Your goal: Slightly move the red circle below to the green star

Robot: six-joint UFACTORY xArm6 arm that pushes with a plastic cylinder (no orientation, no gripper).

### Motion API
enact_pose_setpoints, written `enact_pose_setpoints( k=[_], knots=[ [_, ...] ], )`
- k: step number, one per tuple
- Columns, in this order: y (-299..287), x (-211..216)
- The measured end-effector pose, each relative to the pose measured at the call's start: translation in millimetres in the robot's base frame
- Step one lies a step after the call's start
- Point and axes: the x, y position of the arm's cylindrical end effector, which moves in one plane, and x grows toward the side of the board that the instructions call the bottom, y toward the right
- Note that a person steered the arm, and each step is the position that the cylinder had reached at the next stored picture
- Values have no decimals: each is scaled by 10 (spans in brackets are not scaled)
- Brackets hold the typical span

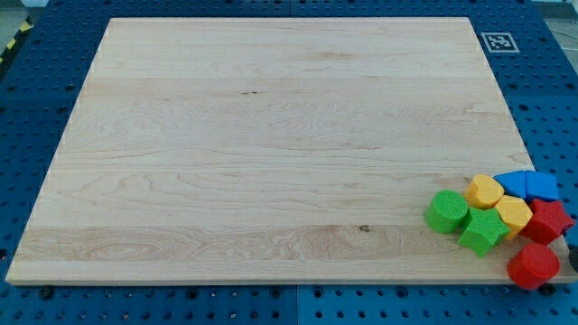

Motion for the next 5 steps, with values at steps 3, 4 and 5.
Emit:
enact_pose_setpoints(
  k=[3, 4, 5],
  knots=[
    [-49, 2],
    [-162, 2],
    [-199, -2]
  ],
)
